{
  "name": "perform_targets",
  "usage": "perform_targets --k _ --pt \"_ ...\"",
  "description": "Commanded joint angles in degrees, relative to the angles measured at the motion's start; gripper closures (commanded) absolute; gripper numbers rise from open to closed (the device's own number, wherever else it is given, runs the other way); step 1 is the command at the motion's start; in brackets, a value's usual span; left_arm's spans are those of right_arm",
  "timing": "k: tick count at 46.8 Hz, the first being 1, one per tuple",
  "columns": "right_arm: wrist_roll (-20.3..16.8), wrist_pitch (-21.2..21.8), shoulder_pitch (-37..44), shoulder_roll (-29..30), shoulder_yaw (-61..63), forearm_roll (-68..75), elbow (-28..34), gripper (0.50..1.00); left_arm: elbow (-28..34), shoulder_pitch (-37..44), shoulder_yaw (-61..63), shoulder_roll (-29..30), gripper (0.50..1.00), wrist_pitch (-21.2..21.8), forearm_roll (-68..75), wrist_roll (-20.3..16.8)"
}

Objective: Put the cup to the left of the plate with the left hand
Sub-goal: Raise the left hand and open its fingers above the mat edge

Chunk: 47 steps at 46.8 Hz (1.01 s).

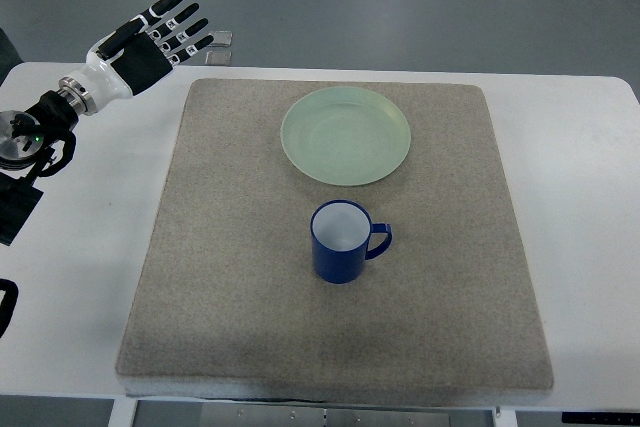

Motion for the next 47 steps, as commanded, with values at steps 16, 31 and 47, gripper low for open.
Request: perform_targets --k 16,31,47 --pt "0.0 0.01 0.0 0.0 0.0 0.0 0.02 0.568 2.08 -0.16 0.0 -0.01 0.501 0.03 0.07 -0.02" --pt "0.0 0.01 0.0 0.0 0.0 0.0 0.01 0.568 1.82 0.28 1.23 0.34 0.501 -0.23 1.13 0.15" --pt "0.0 0.01 0.0 0.0 0.0 0.0 -0.07 0.568 -2.31 1.15 4.22 0.6 0.501 -1.48 14.74 -5.99"
